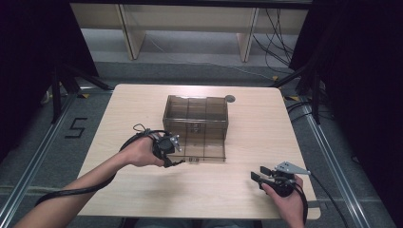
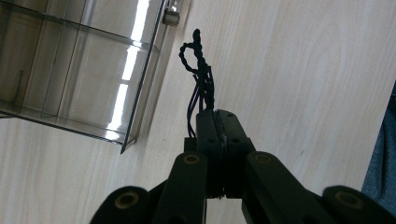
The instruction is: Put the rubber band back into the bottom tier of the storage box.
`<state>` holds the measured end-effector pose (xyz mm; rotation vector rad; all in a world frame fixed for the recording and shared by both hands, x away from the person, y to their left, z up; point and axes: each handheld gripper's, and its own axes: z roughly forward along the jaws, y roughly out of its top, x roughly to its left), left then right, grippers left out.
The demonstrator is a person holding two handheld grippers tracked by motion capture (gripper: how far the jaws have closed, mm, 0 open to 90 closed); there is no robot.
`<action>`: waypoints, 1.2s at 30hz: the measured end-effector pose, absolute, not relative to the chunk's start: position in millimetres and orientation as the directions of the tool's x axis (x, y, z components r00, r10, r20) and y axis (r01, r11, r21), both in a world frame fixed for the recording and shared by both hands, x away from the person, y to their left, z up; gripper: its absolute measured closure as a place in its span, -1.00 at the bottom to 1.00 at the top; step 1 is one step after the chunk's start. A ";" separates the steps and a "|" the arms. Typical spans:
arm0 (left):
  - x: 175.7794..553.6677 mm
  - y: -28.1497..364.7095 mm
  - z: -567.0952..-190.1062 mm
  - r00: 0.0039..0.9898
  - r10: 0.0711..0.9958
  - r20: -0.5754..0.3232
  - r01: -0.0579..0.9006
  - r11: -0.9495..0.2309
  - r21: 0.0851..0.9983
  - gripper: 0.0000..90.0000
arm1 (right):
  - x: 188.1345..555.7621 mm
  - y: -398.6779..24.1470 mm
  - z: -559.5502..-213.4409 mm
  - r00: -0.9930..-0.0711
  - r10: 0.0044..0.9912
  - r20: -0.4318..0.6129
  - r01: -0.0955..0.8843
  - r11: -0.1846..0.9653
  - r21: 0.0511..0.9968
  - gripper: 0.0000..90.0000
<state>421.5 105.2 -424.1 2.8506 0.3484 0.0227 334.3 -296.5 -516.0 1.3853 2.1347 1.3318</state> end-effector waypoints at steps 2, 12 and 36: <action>423.0 105.6 -423.6 0.970 0.241 -0.014 0.236 -0.934 0.267 0.97 | 334.3 -296.5 -515.9 -0.507 0.828 0.241 0.581 0.122 0.805 0.04; 430.6 107.5 -419.8 0.966 0.258 -0.010 0.251 -0.930 0.269 0.97 | 334.5 -297.4 -515.9 -0.507 0.829 0.236 0.579 0.125 0.805 0.04; 447.6 104.2 -413.9 0.959 0.282 0.000 0.271 -0.921 0.280 0.97 | 334.6 -298.1 -516.0 -0.513 0.830 0.221 0.565 0.132 0.815 0.04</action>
